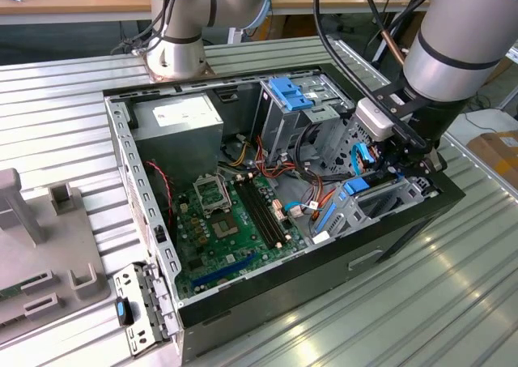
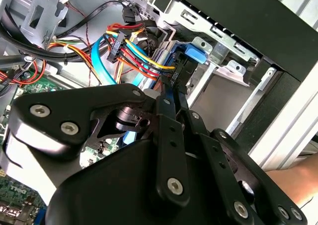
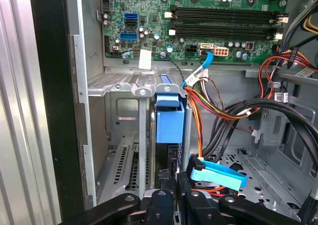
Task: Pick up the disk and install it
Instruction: 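Insert the first disk wire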
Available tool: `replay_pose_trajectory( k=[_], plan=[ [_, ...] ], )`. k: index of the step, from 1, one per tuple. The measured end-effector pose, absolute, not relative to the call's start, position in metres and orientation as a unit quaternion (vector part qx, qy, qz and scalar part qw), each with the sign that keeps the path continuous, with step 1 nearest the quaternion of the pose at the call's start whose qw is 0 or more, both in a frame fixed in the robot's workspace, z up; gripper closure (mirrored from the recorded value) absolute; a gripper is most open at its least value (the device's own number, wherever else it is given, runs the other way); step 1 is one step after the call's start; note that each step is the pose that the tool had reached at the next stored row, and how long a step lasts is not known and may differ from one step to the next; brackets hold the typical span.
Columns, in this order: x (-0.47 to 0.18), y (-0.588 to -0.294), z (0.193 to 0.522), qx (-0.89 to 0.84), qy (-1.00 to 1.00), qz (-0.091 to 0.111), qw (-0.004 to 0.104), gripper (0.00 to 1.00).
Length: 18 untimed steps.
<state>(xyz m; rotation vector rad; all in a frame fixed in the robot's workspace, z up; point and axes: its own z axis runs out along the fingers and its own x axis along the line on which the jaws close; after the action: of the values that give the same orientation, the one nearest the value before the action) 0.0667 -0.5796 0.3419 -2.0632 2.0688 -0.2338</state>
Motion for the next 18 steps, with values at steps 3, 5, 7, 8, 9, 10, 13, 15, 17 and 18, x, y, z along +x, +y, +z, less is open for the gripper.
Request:
replay_pose_trajectory(
  k=[3,5,7,8,9,10,13,15,17,18],
  plan=[
    [0.0667,-0.5795,0.3419,-0.699,0.703,-0.079,0.105,0.84],
    [0.0667,-0.5795,0.3419,-0.698,0.704,-0.080,0.105,0.84],
    [0.0666,-0.5794,0.3419,-0.698,0.704,-0.080,0.105,0.84],
    [0.0665,-0.5794,0.3419,-0.698,0.704,-0.080,0.105,0.84],
    [0.0664,-0.5794,0.3419,-0.698,0.704,-0.080,0.105,0.84],
    [0.0665,-0.5794,0.3419,-0.698,0.704,-0.080,0.105,0.84],
    [0.0664,-0.5786,0.3420,-0.697,0.705,-0.080,0.105,0.84],
    [0.0664,-0.5785,0.3419,-0.697,0.705,-0.080,0.105,0.84],
    [0.0664,-0.5785,0.3419,-0.697,0.705,-0.080,0.105,0.84],
    [0.0664,-0.5785,0.3418,-0.692,0.709,-0.080,0.104,0.84]
  ],
)
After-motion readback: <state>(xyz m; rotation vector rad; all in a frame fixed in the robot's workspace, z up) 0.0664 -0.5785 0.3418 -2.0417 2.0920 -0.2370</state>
